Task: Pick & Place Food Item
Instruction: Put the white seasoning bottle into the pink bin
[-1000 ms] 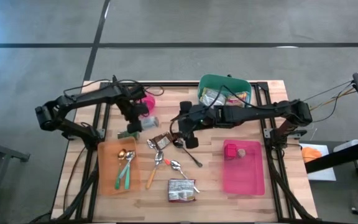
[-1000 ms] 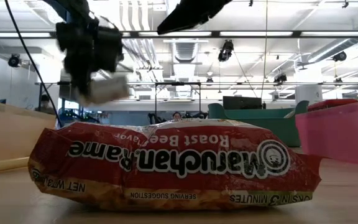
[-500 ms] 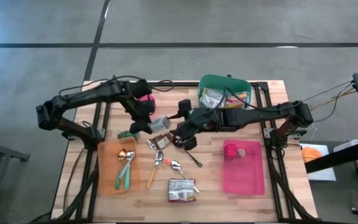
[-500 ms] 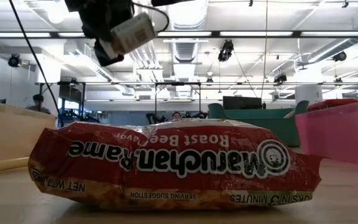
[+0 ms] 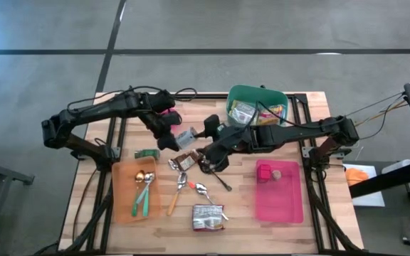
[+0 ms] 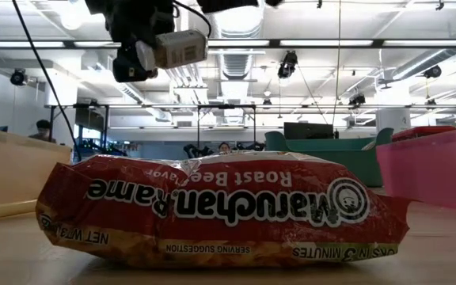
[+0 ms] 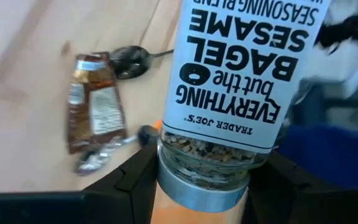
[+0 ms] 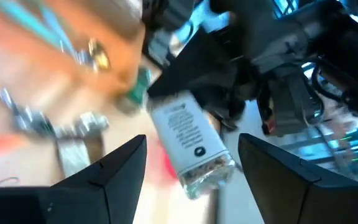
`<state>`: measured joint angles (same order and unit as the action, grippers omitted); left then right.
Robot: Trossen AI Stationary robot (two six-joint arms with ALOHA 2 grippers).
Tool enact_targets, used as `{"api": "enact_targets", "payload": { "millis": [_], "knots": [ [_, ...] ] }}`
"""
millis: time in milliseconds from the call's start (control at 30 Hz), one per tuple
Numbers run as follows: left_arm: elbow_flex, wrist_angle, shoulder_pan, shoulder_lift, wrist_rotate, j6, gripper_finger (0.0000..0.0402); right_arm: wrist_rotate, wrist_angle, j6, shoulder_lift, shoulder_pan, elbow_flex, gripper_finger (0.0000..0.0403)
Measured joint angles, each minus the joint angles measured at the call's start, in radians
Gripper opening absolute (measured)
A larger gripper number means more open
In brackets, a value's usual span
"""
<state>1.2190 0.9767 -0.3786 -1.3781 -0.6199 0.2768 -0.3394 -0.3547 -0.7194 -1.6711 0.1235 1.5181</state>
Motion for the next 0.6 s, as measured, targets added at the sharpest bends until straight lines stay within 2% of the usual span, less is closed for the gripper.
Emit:
{"api": "enact_targets", "payload": {
  "millis": [100, 200, 400, 600],
  "knots": [
    [0.0, -0.043, 0.0, 0.0, -0.062, 0.093, 0.0189, -0.107, -0.008, -0.156, 0.0, 0.017, 0.0, 0.0252],
    [0.0, -0.094, 0.002, 0.0, -0.129, 0.17, 0.0189, -0.159, -0.007, -0.272, 0.0, 0.025, 0.0, 0.0252],
    [-0.001, -0.113, 0.004, 0.0, -0.13, 0.278, 0.0189, -0.165, -0.007, -0.301, 0.0, 0.027, 0.0, 0.0252],
    [-0.001, -0.113, 0.005, 0.0, -0.08, 0.345, 0.0189, -0.161, -0.006, -0.292, -0.007, 0.017, -0.001, 0.0252]
  ]
}}
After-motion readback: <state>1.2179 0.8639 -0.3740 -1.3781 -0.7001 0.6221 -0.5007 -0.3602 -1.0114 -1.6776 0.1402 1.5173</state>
